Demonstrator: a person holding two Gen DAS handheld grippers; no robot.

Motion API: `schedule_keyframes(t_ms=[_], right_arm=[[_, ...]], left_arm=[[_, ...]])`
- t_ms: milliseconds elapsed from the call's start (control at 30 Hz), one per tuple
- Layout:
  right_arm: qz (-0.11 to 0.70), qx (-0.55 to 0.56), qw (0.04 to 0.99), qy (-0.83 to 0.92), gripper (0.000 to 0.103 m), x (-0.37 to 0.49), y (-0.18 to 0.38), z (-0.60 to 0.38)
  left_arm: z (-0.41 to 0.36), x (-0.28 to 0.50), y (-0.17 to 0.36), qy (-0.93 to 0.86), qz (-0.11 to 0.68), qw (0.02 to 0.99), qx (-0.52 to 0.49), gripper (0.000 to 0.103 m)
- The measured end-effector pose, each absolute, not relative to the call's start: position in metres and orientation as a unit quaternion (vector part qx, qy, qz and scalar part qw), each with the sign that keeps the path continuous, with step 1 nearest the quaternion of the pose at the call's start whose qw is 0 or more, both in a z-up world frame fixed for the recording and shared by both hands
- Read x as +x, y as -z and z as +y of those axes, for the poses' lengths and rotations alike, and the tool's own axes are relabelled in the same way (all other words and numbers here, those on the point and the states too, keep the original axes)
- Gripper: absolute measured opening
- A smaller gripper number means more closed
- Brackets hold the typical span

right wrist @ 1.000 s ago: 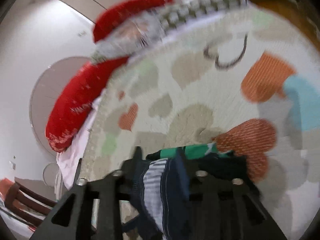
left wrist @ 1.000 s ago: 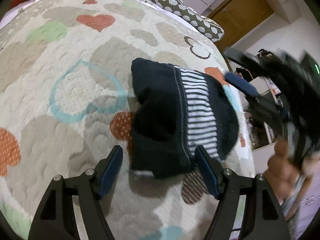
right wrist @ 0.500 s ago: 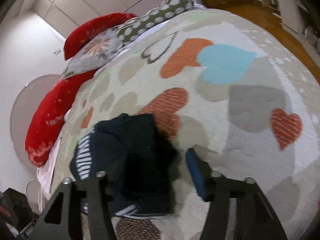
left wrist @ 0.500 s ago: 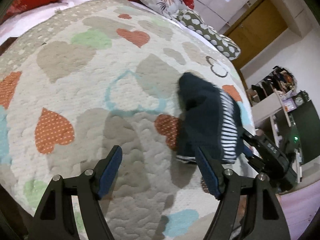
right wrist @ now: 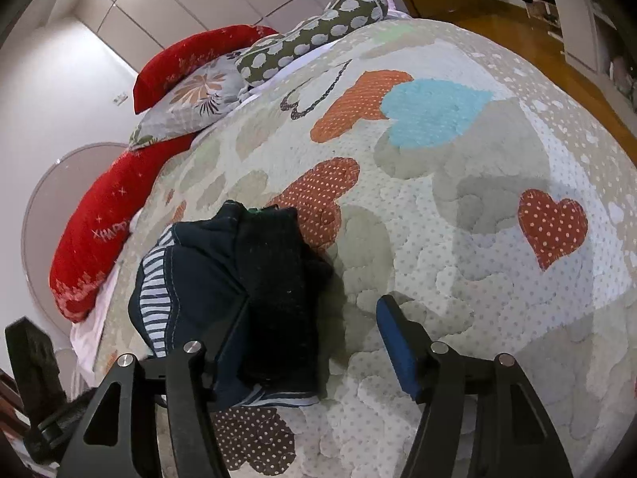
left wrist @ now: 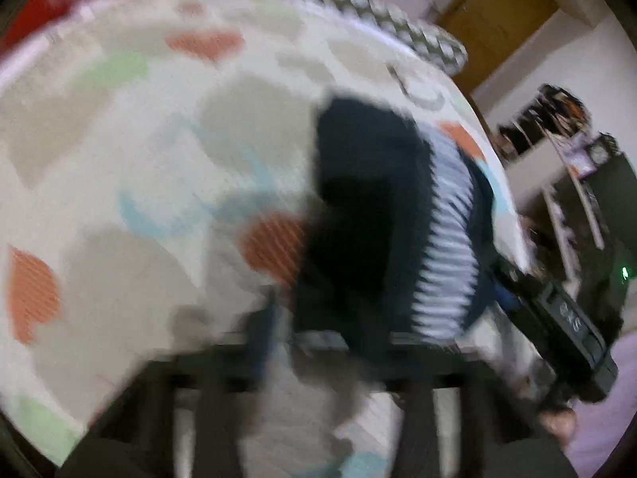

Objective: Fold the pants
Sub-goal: 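Grasp the folded bundle with the left tool while the right tool tucks its edge, then open both tools and pull them back from the folded bundle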

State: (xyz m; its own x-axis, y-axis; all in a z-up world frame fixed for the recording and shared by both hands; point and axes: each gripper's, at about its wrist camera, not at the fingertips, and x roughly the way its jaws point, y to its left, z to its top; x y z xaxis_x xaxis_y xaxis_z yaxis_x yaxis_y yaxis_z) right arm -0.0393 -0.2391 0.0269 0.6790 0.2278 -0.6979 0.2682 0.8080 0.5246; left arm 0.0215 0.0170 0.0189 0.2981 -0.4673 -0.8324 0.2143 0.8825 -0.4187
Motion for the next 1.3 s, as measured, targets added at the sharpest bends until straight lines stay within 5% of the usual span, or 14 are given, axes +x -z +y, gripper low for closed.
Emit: schedule_keyframes(t_ms=[300, 533, 633, 700, 867, 1300], right_arm=[[0.342, 0.354, 0.865, -0.099, 0.068, -0.038, -0.100, -0.226], [0.473, 0.333, 0.780, -0.240, 0.068, 0.061, -0.068, -0.140], [0.488, 0.303, 0.802, -0.162, 0.045, 0.089, -0.047, -0.143], [0.455, 0.284, 0.838, -0.098, 0.044, 0.089, -0.058, -0.157], [0.386, 0.304, 0.868, -0.067, 0.067, 0.041, -0.092, -0.204], [0.340, 0.347, 0.873, 0.031, 0.069, -0.116, -0.053, -0.250]], left_arm=[[0.029, 0.009, -0.010, 0.215, 0.528, 0.805, -0.164, 0.021], [0.025, 0.004, -0.012, 0.212, 0.516, 0.815, -0.157, 0.023], [0.021, 0.007, -0.013, 0.217, 0.518, 0.813, -0.154, 0.024], [0.023, 0.006, -0.015, 0.223, 0.524, 0.807, -0.153, 0.025], [0.041, 0.003, -0.028, 0.239, 0.530, 0.793, -0.181, 0.048], [0.021, -0.044, -0.084, 0.127, 0.424, 0.897, -0.001, 0.079]])
